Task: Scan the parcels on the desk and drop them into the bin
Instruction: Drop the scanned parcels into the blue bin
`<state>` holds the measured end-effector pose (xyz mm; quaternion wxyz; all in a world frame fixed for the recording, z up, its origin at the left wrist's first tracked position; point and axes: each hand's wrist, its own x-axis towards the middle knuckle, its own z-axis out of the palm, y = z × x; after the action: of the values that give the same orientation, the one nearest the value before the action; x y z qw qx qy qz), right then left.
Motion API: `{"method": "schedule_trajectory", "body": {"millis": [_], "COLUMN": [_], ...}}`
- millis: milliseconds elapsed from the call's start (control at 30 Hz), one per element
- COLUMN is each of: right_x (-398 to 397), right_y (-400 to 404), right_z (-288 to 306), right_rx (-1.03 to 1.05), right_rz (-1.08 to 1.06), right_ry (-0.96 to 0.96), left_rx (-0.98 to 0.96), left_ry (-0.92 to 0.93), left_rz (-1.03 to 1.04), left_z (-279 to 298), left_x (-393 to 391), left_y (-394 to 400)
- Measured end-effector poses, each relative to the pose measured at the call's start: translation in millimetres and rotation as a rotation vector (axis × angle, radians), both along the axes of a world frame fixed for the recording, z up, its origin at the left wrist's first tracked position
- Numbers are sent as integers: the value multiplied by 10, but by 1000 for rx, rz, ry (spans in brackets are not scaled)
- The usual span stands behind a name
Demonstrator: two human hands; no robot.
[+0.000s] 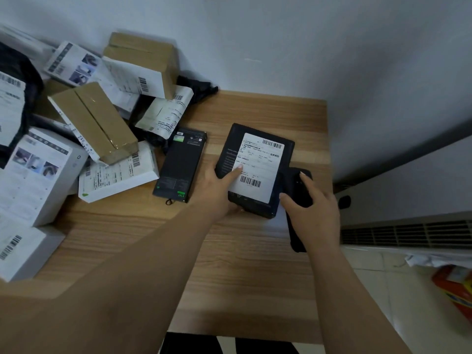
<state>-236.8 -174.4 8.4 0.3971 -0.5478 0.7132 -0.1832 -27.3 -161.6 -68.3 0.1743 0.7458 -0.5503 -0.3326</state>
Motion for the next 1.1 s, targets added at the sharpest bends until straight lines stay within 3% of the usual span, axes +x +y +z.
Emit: {"method": "schedule_trajectory", "body": {"millis": [300, 533, 733, 1100], "right_x": [114, 301, 363, 364], "right_y": [-12, -4, 30, 90], "right_z": [270, 713, 1079, 1379], "right_rx": [-4, -51, -128, -180], "right_rz": [219, 606, 817, 932], "right_ry": [-30, 34, 180, 235], "left_rx": [-38, -132, -165, -134], "left_ry": [-544, -777, -833, -846], "left_rz": [-29, 61, 119, 234], "left_z": [540, 1132, 1439, 1675], "left_x": [97, 390, 442, 415], "left_y": [137, 352, 586, 873]}}
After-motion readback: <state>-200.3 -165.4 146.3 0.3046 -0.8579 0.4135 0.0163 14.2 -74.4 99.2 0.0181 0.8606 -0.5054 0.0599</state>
